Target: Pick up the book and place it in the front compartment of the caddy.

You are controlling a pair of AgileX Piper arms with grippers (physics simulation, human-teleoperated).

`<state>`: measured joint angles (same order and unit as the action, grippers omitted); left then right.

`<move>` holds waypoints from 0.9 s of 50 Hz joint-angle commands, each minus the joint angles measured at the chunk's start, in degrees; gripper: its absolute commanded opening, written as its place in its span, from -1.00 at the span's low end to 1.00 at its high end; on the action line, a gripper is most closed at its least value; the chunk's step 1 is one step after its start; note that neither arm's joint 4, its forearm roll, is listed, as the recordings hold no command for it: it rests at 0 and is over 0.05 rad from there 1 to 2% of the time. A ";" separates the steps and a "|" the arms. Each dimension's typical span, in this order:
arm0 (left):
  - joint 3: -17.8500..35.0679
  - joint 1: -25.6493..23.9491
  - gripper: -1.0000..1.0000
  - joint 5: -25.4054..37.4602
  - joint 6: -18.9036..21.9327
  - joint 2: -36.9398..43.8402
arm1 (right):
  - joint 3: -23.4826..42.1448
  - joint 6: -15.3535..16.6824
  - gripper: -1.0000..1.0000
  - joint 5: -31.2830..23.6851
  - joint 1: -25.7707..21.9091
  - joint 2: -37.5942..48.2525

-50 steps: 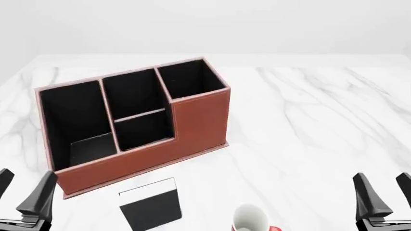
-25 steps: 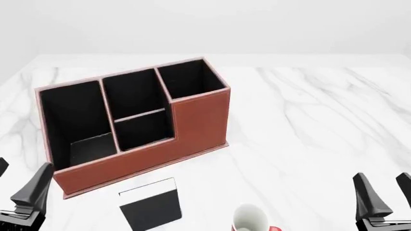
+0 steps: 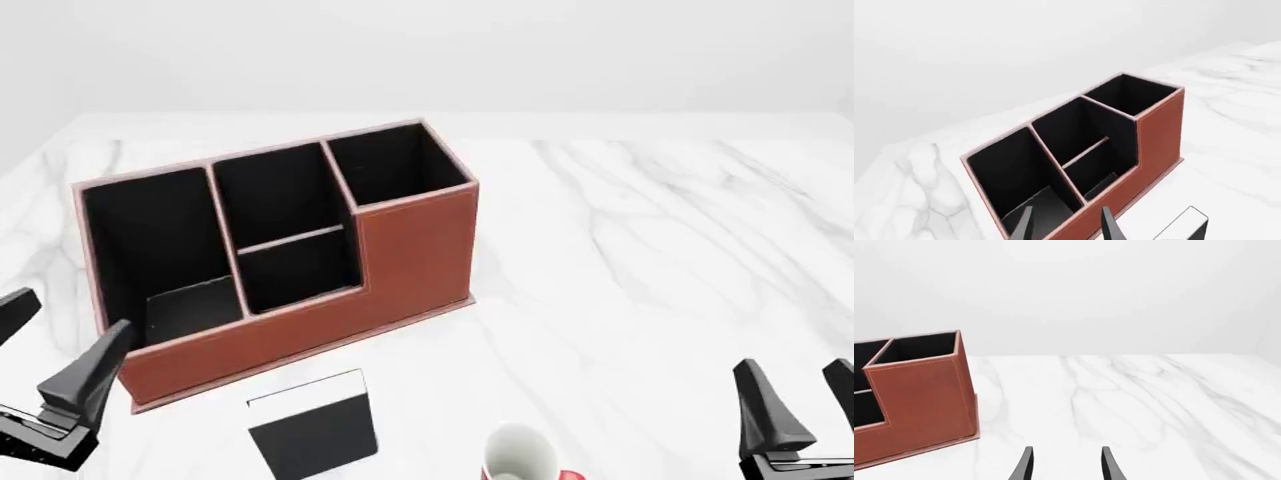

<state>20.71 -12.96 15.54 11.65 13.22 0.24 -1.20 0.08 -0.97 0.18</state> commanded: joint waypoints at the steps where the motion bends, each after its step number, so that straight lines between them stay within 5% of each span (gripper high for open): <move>1: 4.17 -1.99 1.00 2.37 3.11 4.93 | 0.00 0.05 1.00 -0.02 0.09 -0.02; 26: 17.32 -9.24 1.00 12.20 11.65 13.89 | 0.00 0.04 1.00 -0.03 0.09 -0.02; 45: 25.77 -16.19 1.00 19.33 13.99 20.66 | 0.00 0.05 1.00 -0.03 0.08 -0.02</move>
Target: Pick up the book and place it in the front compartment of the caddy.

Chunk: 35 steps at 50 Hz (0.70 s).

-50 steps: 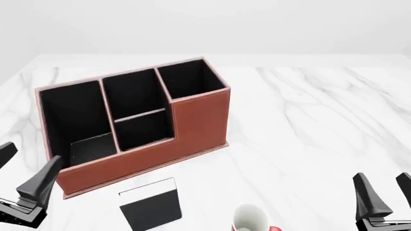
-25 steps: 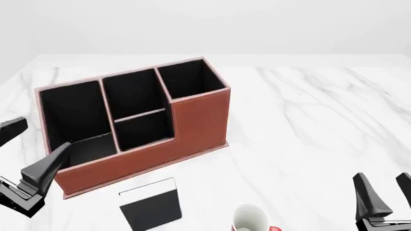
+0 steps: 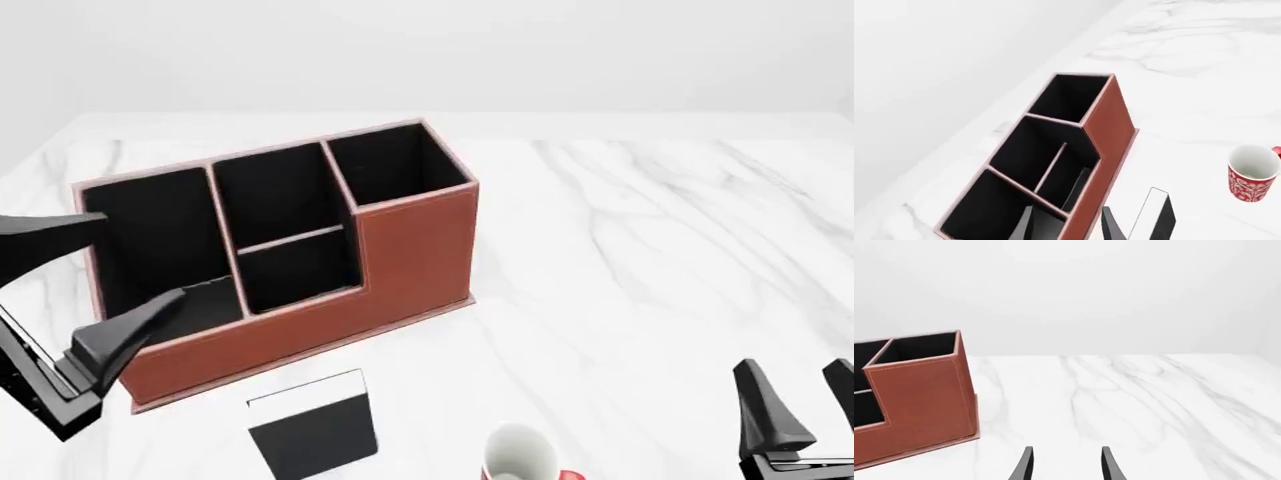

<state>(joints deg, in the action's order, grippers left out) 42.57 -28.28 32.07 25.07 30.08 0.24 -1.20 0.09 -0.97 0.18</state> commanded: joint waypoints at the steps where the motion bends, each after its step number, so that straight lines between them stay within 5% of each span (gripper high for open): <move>1: 4.07 -1.10 1.00 3.00 0.59 3.92 | 0.00 0.04 1.00 -0.02 0.08 -0.02; 11: 8.02 -4.23 1.00 6.16 0.61 6.55 | 0.00 0.05 1.00 -0.03 0.08 -0.02; 35: 7.67 -13.59 1.00 9.77 -1.68 11.04 | 0.00 0.04 1.00 -0.02 0.09 -0.02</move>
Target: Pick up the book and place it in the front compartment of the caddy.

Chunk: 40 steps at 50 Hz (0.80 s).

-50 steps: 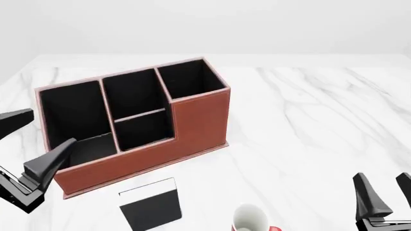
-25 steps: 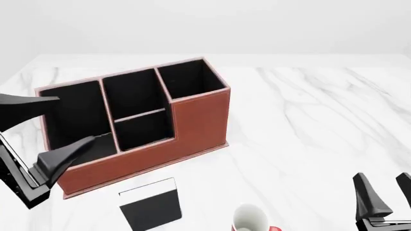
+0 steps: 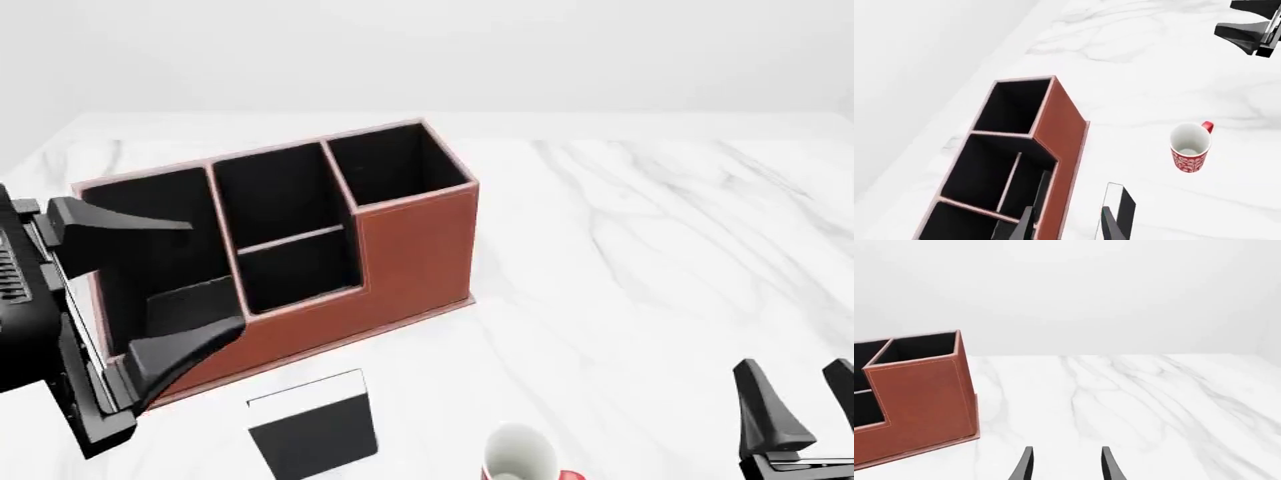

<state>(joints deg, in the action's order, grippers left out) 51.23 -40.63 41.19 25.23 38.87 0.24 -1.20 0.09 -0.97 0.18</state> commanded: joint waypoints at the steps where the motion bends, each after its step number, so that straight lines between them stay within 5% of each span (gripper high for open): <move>1: -0.85 -1.34 1.00 0.78 -2.08 2.49 | 0.00 0.04 1.00 -0.03 0.08 -0.02; 40: -5.06 -2.57 1.00 -1.95 -3.16 7.95 | 0.00 0.04 1.00 -0.03 0.08 -0.02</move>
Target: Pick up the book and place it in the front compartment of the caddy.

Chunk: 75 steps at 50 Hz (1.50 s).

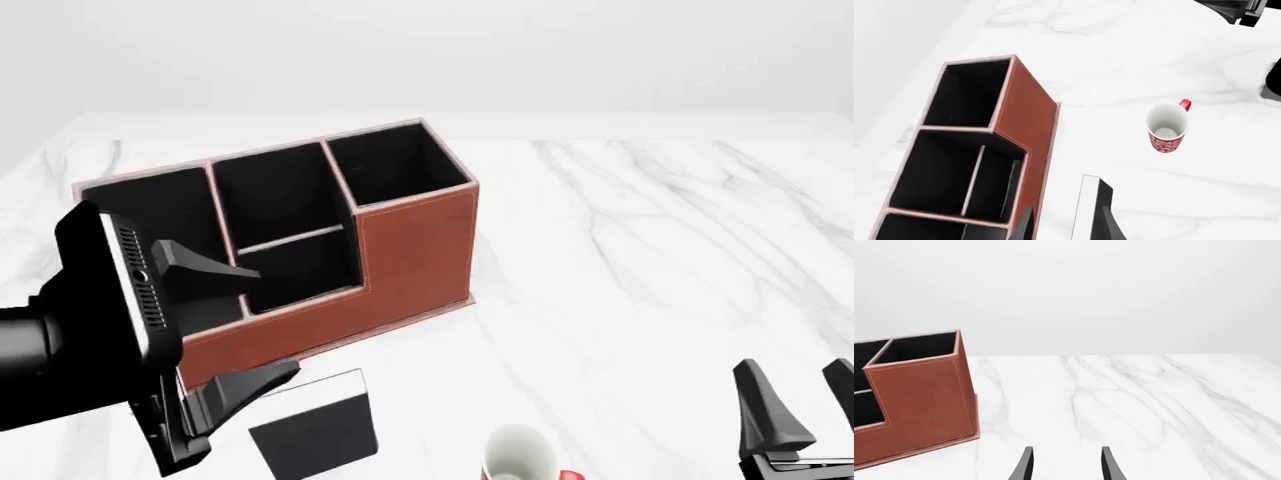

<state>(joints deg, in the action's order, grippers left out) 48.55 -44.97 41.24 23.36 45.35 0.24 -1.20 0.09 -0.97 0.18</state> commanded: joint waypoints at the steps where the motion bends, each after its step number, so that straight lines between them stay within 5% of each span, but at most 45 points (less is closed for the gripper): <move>1: -2.64 1.60 1.00 -2.27 -1.40 1.65 | 0.00 0.05 1.00 -0.03 0.08 -0.02; 75: -14.48 -0.53 1.00 -14.35 -6.82 5.88 | 0.00 0.05 1.00 -0.04 0.07 -0.02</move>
<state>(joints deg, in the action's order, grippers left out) 35.90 -47.53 28.32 17.59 50.70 0.24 -1.20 0.09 -0.97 0.18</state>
